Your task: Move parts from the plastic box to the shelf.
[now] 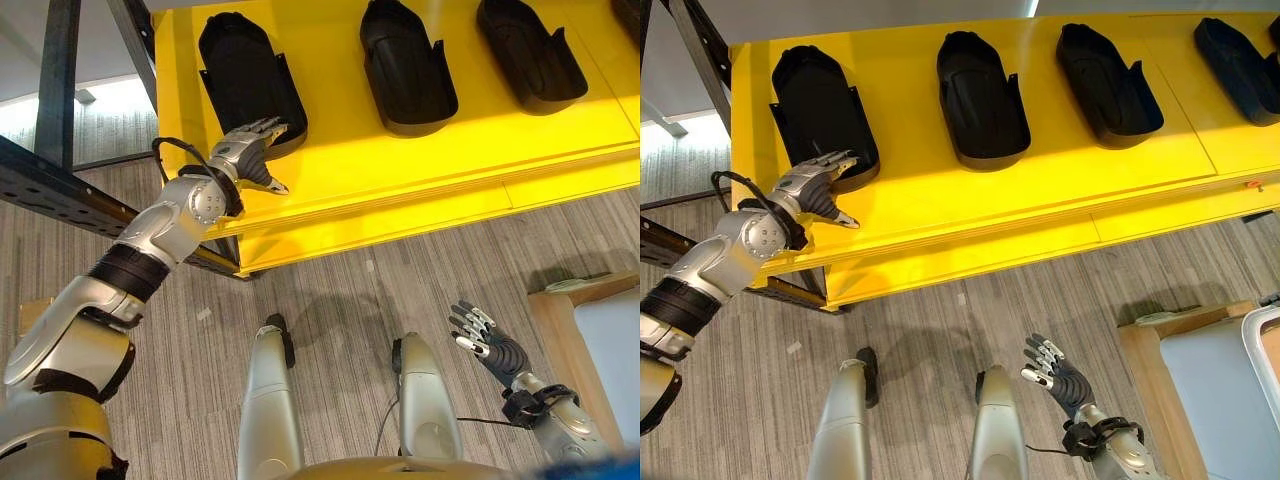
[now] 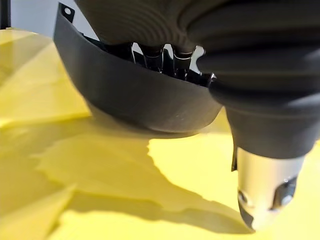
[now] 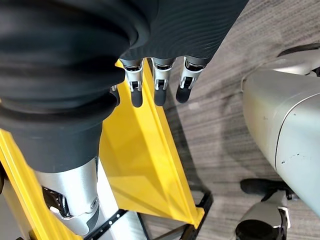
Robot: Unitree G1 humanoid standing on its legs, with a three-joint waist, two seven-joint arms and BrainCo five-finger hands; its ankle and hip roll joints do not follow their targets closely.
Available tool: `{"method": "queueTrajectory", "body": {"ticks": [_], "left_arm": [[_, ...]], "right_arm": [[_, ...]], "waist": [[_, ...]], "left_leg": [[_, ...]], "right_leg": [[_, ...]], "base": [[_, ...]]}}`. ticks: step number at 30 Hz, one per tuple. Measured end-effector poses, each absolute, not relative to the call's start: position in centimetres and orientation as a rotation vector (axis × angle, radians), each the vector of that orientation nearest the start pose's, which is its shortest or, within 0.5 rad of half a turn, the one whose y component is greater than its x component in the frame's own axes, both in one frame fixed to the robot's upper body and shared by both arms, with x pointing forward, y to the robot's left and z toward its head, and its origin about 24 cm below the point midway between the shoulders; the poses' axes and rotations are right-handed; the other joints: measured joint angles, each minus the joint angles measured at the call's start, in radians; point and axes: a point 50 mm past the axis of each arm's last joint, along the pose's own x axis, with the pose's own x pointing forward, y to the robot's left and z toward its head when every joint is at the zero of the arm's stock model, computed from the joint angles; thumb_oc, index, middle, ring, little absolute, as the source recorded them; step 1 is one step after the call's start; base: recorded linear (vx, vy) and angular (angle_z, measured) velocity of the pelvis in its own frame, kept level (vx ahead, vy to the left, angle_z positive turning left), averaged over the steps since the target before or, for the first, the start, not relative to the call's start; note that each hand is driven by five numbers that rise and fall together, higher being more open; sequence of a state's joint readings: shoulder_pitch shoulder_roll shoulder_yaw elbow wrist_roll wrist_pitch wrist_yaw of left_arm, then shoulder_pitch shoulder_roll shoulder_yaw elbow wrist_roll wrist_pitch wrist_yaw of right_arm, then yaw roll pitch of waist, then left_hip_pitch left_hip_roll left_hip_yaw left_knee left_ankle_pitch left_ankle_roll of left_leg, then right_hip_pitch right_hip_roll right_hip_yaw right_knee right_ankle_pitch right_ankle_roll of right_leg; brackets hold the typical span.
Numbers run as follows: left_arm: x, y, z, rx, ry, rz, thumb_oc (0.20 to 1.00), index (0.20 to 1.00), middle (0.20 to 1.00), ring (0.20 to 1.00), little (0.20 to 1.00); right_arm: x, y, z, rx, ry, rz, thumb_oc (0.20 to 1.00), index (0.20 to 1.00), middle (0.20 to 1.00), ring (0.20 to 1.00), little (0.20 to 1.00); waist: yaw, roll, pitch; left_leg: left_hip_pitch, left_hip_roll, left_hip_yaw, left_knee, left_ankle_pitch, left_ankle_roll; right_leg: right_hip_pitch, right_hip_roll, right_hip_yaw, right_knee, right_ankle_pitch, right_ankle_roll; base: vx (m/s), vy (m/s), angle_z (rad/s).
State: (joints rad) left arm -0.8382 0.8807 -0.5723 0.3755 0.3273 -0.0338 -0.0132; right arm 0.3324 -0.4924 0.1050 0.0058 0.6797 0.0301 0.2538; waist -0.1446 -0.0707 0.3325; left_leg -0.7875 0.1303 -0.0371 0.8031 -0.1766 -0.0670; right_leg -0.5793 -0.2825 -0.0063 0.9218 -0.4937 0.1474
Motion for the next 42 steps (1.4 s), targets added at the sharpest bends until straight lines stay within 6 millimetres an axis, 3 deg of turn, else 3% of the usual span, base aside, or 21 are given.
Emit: {"method": "queueTrajectory", "body": {"ticks": [20,42], "left_arm": [[36.3,21.4,20.8,1.418,-0.285,-0.16,1.0,1.0,1.0,1.0,1.0],[35.8,23.8,22.0,1.528,-0.2,-0.143,1.0,1.0,1.0,1.0,1.0]], "right_arm": [[17.0,-22.2,-0.9,0.221,0.377,0.245,1.0,1.0,1.0,1.0,1.0],[17.0,-22.2,-1.0,0.227,0.389,0.27,1.0,1.0,1.0,1.0,1.0]], "waist": [[0.0,0.004,0.003],[0.003,0.011,0.007]], "left_leg": [[-0.001,0.001,0.001,0.002,-0.001,-0.001],[-0.007,0.003,0.003,0.007,-0.005,-0.001]], "right_leg": [[-0.002,0.001,0.004,0.0,0.0,0.0],[-0.007,0.001,0.006,0.001,-0.001,-0.001]], "base": [[0.0,0.0,0.0],[0.0,0.0,0.0]]}}
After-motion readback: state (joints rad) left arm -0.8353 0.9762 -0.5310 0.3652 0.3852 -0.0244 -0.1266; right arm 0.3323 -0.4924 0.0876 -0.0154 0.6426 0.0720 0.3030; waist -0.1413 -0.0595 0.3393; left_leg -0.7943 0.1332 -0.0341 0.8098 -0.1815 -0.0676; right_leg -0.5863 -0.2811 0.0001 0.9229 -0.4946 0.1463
